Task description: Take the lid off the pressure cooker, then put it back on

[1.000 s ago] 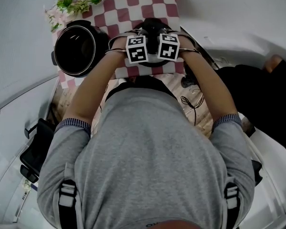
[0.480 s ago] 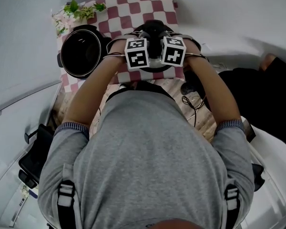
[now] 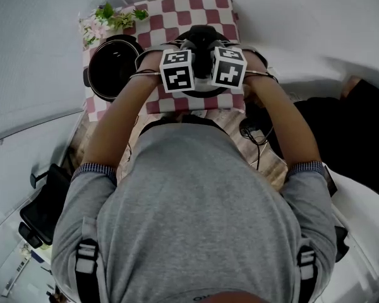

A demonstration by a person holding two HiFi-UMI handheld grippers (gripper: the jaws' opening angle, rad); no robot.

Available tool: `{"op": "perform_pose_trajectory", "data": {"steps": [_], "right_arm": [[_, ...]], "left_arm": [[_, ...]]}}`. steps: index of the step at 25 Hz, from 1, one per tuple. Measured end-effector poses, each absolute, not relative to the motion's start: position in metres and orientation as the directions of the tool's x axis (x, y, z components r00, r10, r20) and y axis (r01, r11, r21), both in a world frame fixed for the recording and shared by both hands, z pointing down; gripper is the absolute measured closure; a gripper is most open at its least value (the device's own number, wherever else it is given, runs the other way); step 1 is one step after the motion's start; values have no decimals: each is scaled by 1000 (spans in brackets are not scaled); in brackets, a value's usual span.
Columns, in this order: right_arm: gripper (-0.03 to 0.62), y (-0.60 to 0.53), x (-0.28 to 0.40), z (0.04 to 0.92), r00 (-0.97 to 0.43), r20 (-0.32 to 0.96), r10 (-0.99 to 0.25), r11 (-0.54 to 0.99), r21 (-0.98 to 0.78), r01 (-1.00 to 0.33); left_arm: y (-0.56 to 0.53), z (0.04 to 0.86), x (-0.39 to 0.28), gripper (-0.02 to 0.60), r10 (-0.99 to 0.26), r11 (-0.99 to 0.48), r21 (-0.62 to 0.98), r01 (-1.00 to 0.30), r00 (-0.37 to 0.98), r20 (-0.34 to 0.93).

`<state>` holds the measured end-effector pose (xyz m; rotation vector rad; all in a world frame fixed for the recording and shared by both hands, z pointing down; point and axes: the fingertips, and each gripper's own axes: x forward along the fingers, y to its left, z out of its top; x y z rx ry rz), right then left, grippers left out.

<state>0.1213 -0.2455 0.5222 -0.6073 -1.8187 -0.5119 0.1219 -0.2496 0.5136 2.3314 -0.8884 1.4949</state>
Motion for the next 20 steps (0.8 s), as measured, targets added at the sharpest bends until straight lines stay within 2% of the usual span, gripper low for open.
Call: {"op": "perform_pose_trajectory", "data": {"steps": [20], "right_arm": [[301,-178,45,468,-304,944,129,782,92,616]], "left_arm": [[-181,457,46,284,-386,-798,-158,-582,292,875]]}}
